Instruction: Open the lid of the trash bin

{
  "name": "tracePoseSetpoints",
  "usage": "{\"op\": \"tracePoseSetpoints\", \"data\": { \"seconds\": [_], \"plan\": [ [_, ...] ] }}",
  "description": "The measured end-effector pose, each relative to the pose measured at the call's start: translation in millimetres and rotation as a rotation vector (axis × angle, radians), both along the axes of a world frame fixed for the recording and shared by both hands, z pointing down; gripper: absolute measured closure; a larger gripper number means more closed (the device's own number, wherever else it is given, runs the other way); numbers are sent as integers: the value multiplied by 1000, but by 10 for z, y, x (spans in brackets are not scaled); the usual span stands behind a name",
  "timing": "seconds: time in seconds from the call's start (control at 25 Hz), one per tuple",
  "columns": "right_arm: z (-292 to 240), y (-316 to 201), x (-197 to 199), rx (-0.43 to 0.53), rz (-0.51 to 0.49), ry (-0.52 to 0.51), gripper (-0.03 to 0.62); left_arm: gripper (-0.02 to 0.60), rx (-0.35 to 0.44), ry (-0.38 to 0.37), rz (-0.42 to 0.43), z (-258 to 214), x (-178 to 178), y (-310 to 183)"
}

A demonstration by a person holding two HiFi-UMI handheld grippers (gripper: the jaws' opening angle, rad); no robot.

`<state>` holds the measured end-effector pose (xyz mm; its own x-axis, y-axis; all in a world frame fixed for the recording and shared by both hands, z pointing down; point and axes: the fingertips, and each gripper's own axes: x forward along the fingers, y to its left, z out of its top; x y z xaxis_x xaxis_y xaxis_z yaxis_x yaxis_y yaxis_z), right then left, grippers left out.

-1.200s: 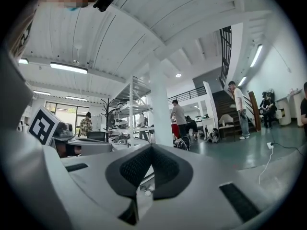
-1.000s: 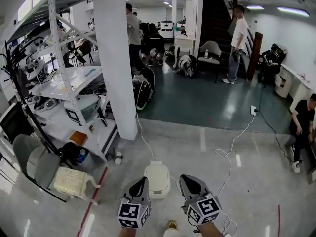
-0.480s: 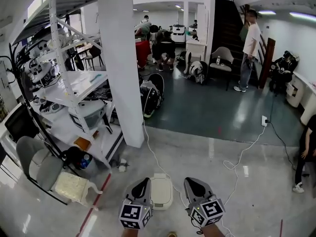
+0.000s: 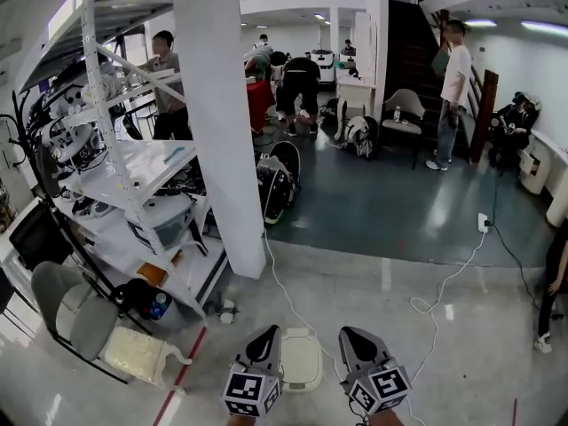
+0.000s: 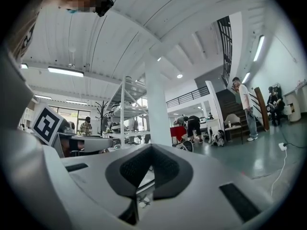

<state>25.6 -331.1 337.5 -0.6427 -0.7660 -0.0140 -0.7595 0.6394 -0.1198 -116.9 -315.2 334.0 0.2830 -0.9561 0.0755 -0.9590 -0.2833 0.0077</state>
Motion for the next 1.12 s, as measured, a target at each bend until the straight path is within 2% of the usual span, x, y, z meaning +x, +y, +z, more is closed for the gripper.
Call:
{"op": "tracePoseSetpoints", "data": {
  "seconds": [0.36,0.52,0.76,1.12],
  "plan": [
    [-6,-128,-83,12,14,1,560,591,20,13,5,72,-80,-180],
    [50,-146,-104,9,7,9,560,592,7,40,7,152,-80,-233],
    [256,-163,-125,-10,6,28,560,592,-9,42,18,345,-62,-287],
    [710,-59,-155,-78,8,22,560,592,-69,51,-10,846,-123,-137]
  ]
}}
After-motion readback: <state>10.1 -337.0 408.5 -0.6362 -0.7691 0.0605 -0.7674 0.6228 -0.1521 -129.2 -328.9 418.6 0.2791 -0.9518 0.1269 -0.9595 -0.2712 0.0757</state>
